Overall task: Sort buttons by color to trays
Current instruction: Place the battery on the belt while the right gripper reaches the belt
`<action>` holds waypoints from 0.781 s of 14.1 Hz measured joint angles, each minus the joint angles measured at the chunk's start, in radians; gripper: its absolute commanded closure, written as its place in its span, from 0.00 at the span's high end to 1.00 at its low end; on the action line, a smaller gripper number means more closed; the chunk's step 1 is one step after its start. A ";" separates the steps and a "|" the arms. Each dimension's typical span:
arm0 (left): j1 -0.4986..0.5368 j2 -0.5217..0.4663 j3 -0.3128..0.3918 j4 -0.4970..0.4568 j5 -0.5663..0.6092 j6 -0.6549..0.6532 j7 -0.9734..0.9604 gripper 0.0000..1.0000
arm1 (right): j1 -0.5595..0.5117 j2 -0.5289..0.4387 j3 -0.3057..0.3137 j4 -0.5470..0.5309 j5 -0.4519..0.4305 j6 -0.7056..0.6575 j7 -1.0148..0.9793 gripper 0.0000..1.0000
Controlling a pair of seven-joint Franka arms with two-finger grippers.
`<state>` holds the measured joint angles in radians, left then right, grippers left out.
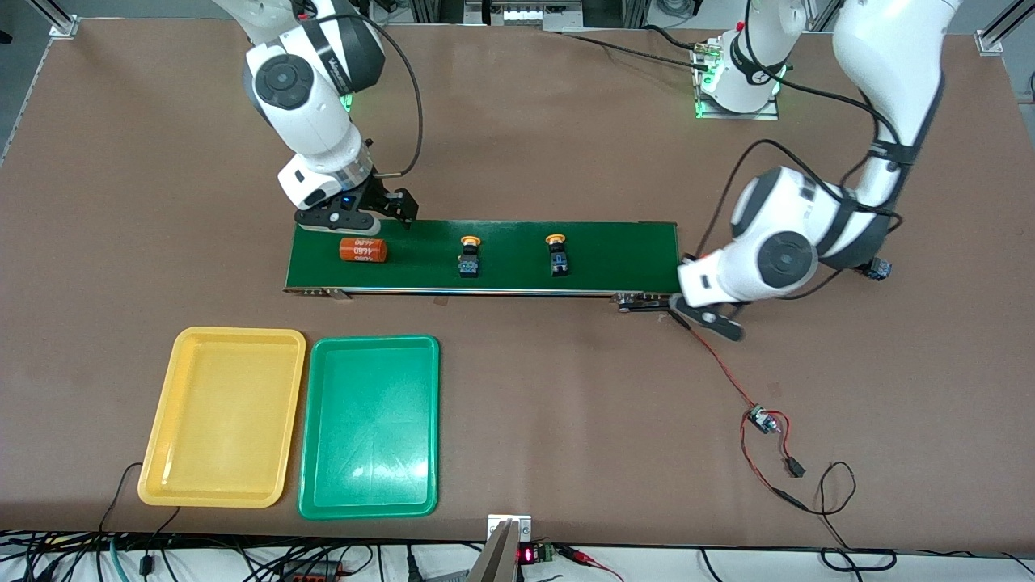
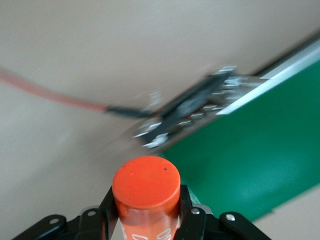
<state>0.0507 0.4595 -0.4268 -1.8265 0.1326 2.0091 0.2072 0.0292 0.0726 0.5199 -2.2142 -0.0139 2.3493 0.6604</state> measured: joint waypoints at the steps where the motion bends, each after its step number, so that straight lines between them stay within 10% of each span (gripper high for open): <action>1: -0.004 0.000 -0.014 0.004 0.000 0.000 0.076 0.16 | 0.000 0.012 0.008 0.000 -0.006 0.005 0.000 1.00; 9: -0.042 0.033 -0.145 -0.015 0.182 -0.005 0.434 0.16 | 0.022 0.052 0.025 0.000 -0.059 0.075 0.039 1.00; 11: -0.061 0.064 -0.177 -0.017 0.286 -0.005 0.434 0.34 | 0.022 0.078 0.025 0.002 -0.075 0.115 0.039 1.00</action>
<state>-0.0101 0.5237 -0.6042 -1.8438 0.4190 2.0046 0.6408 0.0516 0.1507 0.5446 -2.2126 -0.0885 2.4642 0.6995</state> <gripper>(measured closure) 0.498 0.000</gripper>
